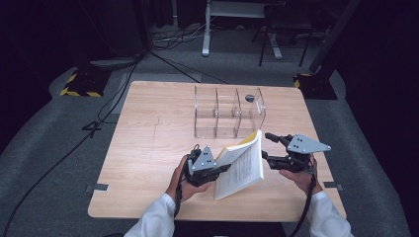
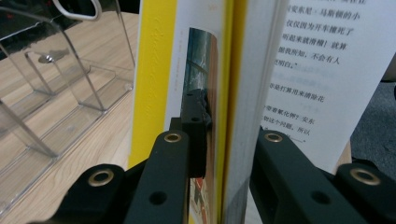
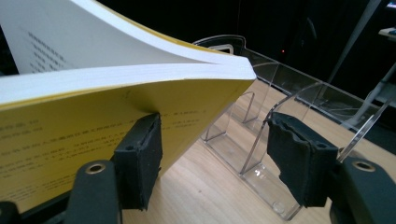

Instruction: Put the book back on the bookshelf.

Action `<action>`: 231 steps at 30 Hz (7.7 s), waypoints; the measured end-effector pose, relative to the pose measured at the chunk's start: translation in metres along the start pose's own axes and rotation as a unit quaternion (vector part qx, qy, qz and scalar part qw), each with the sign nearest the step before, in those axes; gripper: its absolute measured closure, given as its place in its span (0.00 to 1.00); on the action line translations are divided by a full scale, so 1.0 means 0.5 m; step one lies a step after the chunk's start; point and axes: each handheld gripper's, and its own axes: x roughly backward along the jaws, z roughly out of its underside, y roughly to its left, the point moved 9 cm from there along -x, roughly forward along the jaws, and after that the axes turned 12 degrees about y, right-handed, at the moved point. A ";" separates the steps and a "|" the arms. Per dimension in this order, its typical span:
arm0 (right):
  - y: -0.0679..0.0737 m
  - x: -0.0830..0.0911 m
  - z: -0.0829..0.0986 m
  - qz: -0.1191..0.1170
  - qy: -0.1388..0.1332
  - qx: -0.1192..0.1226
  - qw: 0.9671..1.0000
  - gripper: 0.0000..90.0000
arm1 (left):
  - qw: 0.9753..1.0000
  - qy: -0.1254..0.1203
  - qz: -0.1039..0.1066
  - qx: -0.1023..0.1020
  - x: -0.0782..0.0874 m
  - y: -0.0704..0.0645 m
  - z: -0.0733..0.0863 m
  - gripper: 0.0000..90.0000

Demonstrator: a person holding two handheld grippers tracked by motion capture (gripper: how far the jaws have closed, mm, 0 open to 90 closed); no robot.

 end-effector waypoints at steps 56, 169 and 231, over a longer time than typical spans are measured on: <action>0.146 -0.156 0.019 0.013 0.056 0.033 0.998 0.32 | 0.995 0.021 -0.079 0.064 0.021 -0.034 0.110 0.54; 0.119 -0.064 0.054 -0.121 0.009 0.048 0.991 0.84 | 0.988 0.104 -0.079 0.083 0.055 0.111 0.208 0.25; -0.087 0.046 0.081 0.074 -0.023 -0.059 0.995 0.84 | 0.964 0.174 -0.114 0.165 0.103 0.123 0.355 0.16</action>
